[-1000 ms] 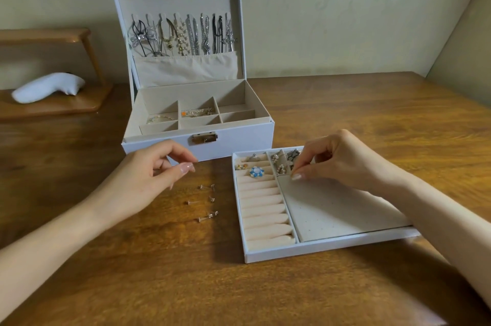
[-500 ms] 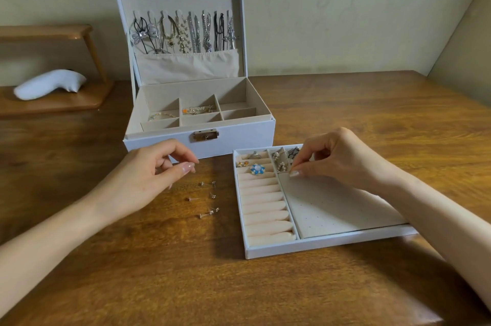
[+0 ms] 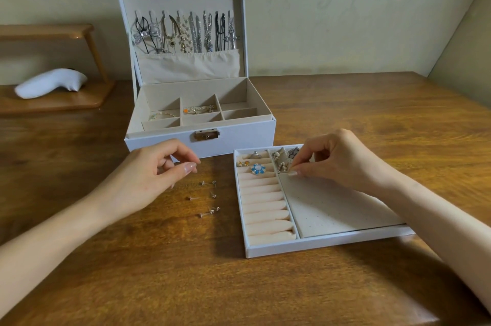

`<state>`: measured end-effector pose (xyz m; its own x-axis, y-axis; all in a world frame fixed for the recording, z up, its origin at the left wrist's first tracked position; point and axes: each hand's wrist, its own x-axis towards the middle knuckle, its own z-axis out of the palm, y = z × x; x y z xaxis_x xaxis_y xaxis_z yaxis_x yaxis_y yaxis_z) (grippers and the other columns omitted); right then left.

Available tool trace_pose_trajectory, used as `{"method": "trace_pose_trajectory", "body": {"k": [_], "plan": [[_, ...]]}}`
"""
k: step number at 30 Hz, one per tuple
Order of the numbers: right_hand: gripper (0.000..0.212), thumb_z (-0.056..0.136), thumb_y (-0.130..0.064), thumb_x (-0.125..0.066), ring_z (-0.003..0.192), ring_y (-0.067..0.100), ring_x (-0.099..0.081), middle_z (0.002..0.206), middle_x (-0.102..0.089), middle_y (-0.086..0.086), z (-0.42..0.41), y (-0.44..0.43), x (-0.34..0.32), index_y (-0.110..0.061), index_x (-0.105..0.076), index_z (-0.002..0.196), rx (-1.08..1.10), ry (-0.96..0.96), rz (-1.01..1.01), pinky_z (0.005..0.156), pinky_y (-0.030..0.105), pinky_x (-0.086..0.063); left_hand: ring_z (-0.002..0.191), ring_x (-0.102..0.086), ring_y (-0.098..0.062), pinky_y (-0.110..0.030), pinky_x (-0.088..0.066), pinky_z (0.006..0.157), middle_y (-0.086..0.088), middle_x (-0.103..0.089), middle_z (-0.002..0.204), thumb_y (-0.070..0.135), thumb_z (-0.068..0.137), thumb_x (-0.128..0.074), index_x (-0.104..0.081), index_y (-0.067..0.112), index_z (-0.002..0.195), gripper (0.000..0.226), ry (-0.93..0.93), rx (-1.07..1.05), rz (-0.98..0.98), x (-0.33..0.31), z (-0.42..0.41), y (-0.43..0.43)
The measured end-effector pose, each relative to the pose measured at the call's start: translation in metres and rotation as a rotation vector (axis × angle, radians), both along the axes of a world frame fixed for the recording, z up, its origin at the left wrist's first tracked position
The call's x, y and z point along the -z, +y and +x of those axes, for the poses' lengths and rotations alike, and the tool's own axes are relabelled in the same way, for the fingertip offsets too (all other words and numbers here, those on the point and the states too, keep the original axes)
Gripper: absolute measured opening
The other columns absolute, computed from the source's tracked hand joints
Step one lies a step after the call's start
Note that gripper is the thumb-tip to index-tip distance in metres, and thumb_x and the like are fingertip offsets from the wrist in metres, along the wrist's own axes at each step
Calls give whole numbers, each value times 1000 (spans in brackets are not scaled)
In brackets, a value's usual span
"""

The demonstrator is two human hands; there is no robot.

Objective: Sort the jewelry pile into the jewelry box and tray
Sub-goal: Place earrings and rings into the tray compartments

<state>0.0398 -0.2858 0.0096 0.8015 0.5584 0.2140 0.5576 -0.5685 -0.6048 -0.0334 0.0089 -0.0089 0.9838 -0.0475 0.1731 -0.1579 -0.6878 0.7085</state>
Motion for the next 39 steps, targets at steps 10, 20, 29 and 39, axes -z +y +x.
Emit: {"method": "trace_pose_trajectory", "body": {"k": [10,20,29,39], "plan": [[13,71,-14,-82,61,-3,-54,60,-61,-22,-4,-2,5,-25,-74,69,-20,-219,-60,54,9,-35,69,-62,-7,-32,-55,74,18,-67,87,26,85,-60,-63,32,94,11,11,15,25,-2,1,2],[19,82,-32,-63,49,-2,-35,76,-61,-13,-14,-7,15,-24,-72,68,-105,-505,-143,45,25,-41,74,-51,5,-9,-36,57,24,-57,85,30,84,-65,-59,39,94,14,-87,57,385,8,2,-6],[28,87,-38,-51,48,1,-36,79,-60,-16,-17,-10,14,-27,-74,76,-134,-523,-186,47,15,-35,77,-49,6,-11,-37,63,19,-51,83,26,85,-66,-53,36,73,21,-109,94,405,19,16,-10],[13,87,-27,-61,65,32,-57,70,-67,-1,-11,-20,8,-26,-74,90,65,-106,362,53,31,-41,78,-52,4,-11,-41,63,25,-51,89,31,83,-66,-54,39,85,15,-100,149,382,13,16,-12]]}}
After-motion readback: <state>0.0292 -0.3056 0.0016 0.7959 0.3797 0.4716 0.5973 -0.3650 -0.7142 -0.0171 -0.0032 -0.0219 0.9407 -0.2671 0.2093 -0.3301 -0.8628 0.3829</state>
